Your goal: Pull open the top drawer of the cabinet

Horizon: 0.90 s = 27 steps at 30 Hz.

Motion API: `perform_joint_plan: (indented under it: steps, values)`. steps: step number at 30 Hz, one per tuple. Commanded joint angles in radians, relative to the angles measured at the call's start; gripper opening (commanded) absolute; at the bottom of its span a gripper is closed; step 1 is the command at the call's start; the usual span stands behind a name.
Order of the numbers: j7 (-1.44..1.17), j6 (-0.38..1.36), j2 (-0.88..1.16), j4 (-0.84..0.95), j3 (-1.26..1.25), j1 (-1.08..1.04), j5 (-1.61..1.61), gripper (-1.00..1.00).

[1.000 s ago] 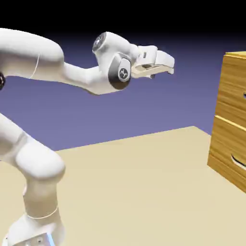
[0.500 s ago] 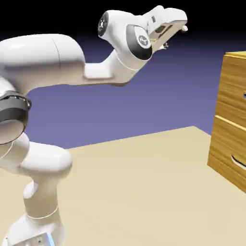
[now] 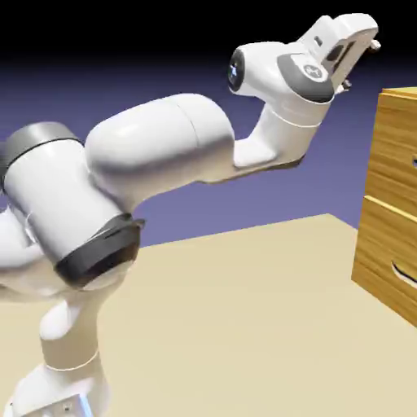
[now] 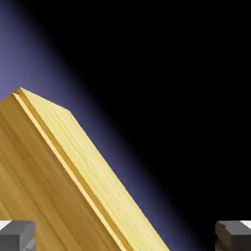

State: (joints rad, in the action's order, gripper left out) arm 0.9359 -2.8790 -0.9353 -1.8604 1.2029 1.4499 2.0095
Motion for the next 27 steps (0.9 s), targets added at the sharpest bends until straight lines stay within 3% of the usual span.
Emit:
perform_joint_plan:
  steps: [1,20,27]
  values:
    - [0.004,0.003,-0.008,0.021,0.026,0.031,0.044,0.0]
    - [0.083,0.068,-0.156,0.406,0.514,0.615,0.859,0.0]
    - [0.01,-0.008,-0.202,0.624,0.578,0.763,0.807,0.0]
